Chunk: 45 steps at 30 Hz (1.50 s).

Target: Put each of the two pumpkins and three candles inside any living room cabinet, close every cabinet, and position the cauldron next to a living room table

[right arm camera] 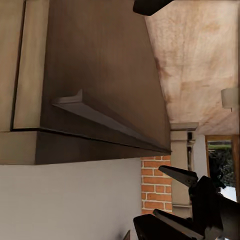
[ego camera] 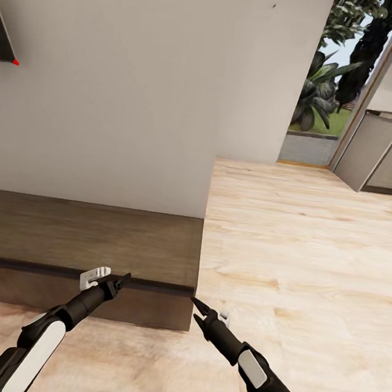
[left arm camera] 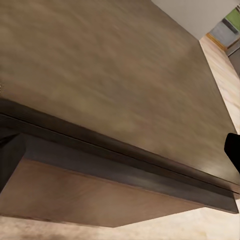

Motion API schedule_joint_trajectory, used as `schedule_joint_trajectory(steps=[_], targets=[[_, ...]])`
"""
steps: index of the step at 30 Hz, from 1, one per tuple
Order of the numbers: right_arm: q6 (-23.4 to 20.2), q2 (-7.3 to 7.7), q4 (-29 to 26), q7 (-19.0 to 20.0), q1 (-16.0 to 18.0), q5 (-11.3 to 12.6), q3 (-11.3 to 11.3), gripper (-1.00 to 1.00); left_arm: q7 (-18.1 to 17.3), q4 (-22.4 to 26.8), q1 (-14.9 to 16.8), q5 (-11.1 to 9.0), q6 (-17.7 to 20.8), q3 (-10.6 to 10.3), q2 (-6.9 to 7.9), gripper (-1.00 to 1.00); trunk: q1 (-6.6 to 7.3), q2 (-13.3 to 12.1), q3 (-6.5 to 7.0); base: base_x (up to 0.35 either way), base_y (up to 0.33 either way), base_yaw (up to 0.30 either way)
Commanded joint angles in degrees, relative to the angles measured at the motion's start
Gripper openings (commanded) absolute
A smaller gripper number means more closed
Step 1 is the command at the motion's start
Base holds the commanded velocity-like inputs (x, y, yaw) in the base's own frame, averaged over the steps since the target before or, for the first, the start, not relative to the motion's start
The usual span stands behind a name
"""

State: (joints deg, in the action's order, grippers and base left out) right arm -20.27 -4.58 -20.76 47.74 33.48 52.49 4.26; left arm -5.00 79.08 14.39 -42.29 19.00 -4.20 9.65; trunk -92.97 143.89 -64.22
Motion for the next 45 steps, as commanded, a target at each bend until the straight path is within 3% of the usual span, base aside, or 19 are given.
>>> schedule_joint_trajectory(steps=[1, 6, 45], targets=[[-0.44, 0.02, 0.01, -0.01, 0.09, 0.6, 0.4, 1.0, -0.01, 0.03, 0.02, -0.42, 0.25, -0.02, 0.03, 1.0, 0.01, 0.02, -0.05, 0.0, 0.0, 0.0], [-0.46, 0.01, 0.02, -0.06, 0.27, 0.6, 0.87, 1.0, -0.01, 0.05, 0.02, -0.42, 0.25, -0.02, 0.04, 1.0, -0.12, 0.09, -1.16, 0.0, 0.0, 0.0], [-0.43, -0.08, -0.07, -0.02, 0.36, 0.6, 1.62, 1.0, -0.01, 0.09, -0.05, -0.42, 0.22, -0.02, 0.16, 1.0, -0.12, 0.09, -1.16, 0.045, 0.013, 0.0]])
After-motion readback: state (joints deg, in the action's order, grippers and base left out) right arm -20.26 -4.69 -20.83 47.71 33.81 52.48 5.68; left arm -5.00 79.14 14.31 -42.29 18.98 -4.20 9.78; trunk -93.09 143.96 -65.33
